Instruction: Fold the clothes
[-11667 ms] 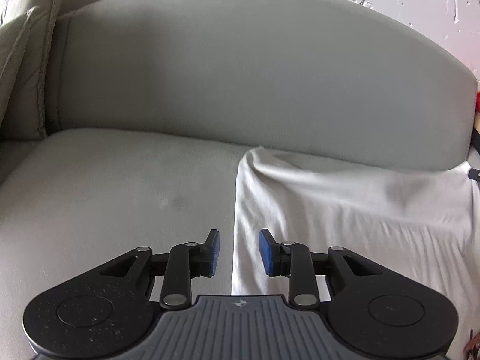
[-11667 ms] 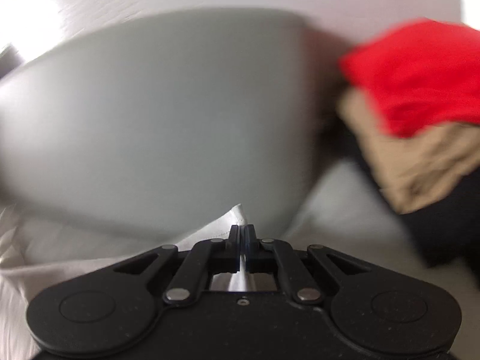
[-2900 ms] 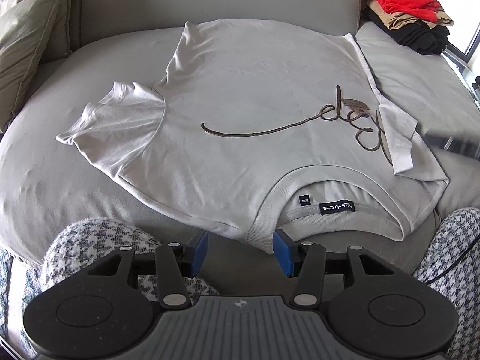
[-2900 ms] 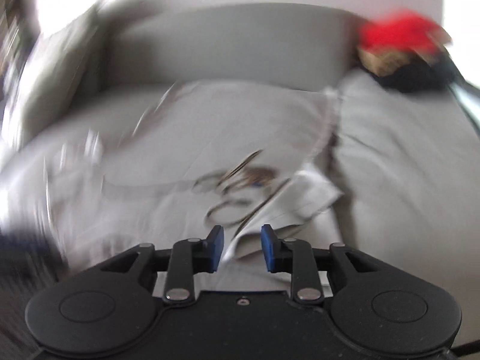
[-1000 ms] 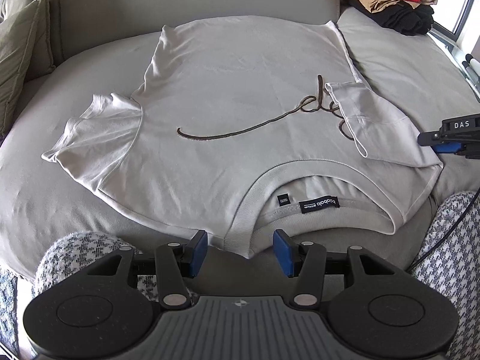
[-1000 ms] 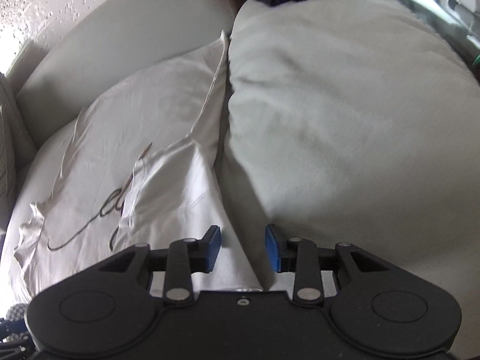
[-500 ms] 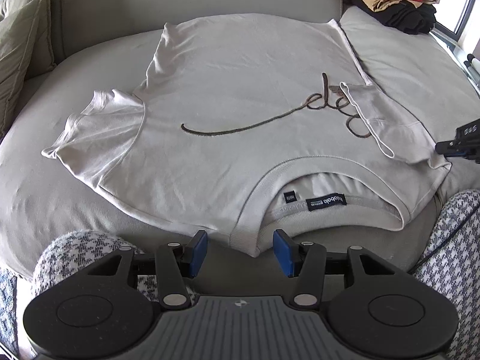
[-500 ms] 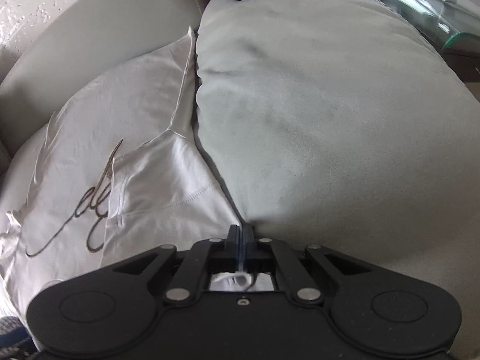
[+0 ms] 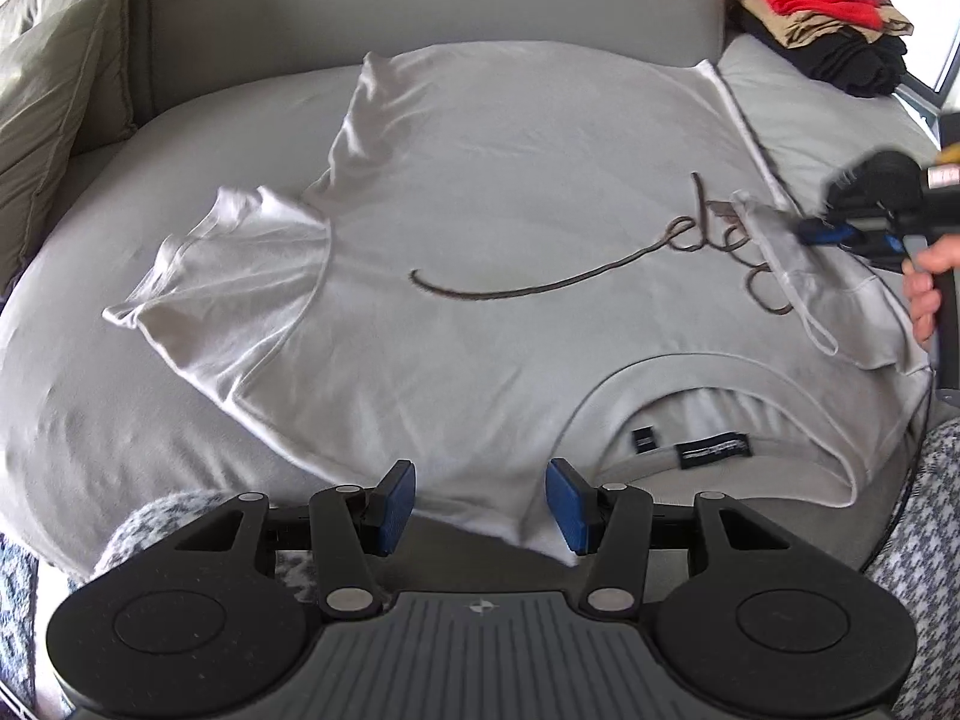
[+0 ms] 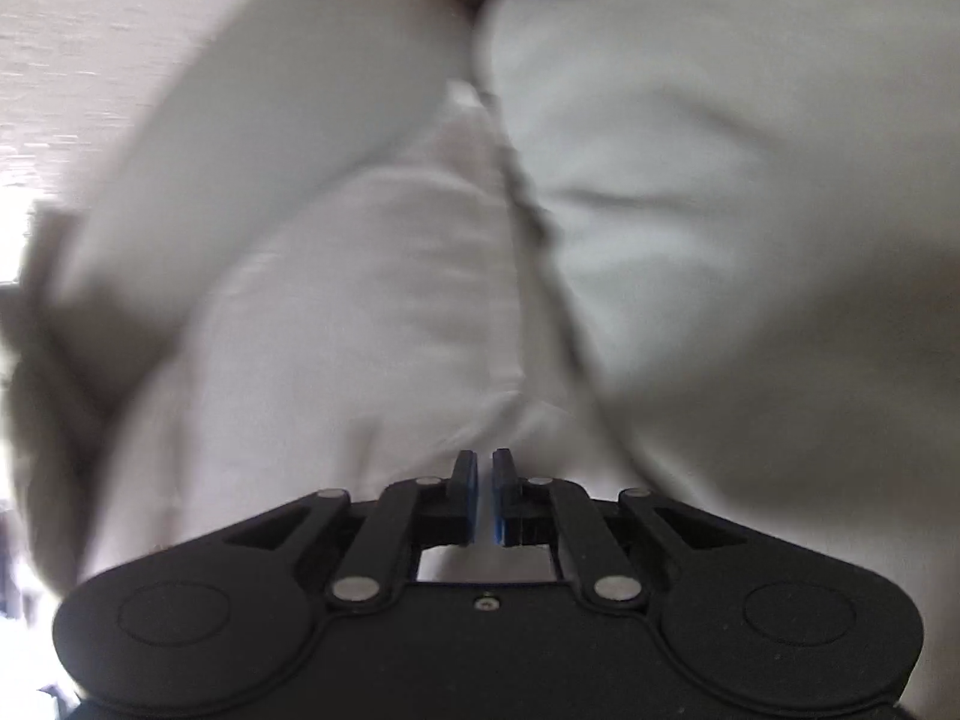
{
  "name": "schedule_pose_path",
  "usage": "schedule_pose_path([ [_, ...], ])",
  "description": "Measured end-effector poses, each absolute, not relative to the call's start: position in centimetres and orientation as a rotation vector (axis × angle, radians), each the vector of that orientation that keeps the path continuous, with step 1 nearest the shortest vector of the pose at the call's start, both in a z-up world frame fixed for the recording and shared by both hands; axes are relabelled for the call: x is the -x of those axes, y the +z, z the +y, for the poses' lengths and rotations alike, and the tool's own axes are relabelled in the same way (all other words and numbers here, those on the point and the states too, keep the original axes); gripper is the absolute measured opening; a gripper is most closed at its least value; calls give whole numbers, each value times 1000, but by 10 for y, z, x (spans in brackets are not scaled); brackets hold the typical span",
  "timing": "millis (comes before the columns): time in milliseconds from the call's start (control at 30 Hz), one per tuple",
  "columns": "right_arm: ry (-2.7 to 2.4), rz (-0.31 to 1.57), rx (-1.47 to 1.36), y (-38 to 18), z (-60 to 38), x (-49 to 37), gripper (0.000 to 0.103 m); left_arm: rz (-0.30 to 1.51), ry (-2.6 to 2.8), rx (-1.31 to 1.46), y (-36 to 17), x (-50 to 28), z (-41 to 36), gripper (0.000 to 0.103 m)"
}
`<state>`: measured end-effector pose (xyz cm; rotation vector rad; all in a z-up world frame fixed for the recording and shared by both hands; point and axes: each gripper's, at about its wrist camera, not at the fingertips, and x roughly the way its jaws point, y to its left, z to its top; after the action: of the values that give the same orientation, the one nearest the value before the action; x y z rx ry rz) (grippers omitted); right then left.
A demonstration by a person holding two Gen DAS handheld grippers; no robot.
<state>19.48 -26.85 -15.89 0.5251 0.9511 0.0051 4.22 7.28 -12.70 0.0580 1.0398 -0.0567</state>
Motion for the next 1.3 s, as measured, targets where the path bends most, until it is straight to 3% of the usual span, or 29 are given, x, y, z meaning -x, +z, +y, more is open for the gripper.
schedule_pose_path([
  [200, -3, 875, -567, -133, -298, -152, 7, 1034, -52, -43, -129, -48, 79, 49],
  [367, 118, 1147, -310, -137, -278, -129, 4, 1026, -73, -37, -126, -43, 73, 49],
  [400, 113, 1163, -236, -136, -275, -121, 0, 1023, -78, -40, -125, -41, 71, 49],
  [533, 86, 1217, -134, -124, -276, -91, 0, 1018, -67, -36, -121, -32, 73, 49],
  [600, 78, 1245, -104, -118, -273, -82, 4, 1025, -61, -22, -121, -31, 75, 49],
  [800, 130, 1053, -265, -94, -262, -82, 5, 1001, -69, -44, -115, -27, 69, 49],
  [1100, 188, 1135, -217, -122, -225, -71, 14, 1044, -57, -95, -134, -53, 72, 47],
  [1267, 227, 1181, -213, -104, -222, -39, 15, 1109, -149, -78, -126, -35, 83, 34],
  [1300, 243, 1168, -236, -99, -220, -35, 20, 1086, -156, -47, -123, -30, 90, 33],
])
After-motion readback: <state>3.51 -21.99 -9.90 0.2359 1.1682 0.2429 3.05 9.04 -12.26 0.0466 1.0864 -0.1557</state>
